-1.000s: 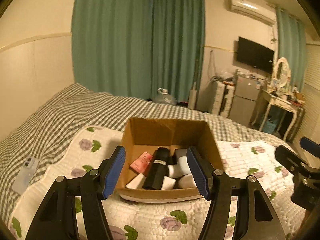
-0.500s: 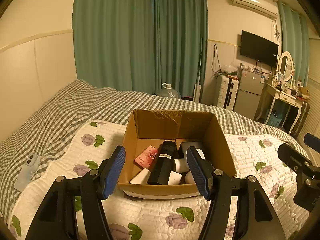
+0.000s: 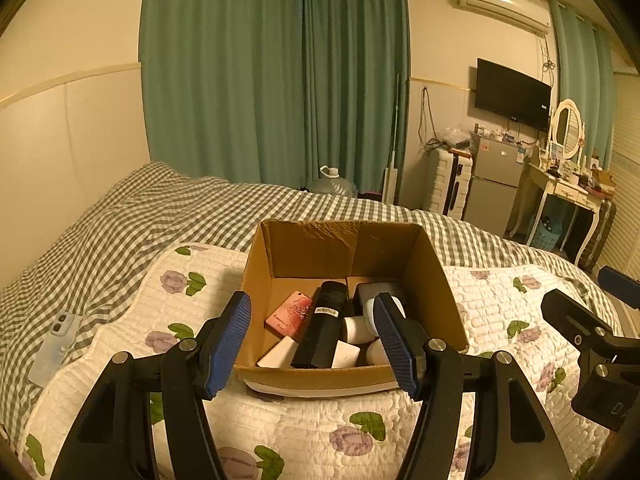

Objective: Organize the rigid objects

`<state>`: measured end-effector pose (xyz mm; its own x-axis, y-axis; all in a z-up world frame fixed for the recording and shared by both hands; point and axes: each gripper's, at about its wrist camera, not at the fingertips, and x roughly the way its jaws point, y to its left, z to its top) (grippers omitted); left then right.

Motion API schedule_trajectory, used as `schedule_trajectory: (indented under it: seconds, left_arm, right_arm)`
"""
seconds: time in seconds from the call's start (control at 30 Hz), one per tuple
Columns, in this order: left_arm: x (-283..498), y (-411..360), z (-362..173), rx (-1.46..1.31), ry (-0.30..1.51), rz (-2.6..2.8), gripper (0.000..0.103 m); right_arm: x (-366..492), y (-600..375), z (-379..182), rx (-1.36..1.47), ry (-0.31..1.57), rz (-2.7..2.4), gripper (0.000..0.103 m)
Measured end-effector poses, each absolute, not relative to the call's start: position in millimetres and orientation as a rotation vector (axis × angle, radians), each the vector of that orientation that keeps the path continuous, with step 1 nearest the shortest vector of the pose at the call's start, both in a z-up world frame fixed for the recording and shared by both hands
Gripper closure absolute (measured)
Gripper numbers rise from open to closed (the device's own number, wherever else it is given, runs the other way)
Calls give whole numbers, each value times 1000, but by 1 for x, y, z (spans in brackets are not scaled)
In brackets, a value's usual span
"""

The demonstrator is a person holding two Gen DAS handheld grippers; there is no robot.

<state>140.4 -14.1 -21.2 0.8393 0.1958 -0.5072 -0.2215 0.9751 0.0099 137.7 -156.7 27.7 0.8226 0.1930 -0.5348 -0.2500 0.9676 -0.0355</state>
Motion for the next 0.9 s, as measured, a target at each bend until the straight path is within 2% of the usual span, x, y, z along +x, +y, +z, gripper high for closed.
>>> schedule_trajectory:
  seconds: [0.03,0.9]
  left_arm:
    - [141,-14,-21,-50,531,219,36]
    - [141,-12,-23,-37,540,221,36]
  right_arm:
    - [137,-156,28,-106,557,236,7]
    - [138,-152,21,-115,568,238,7]
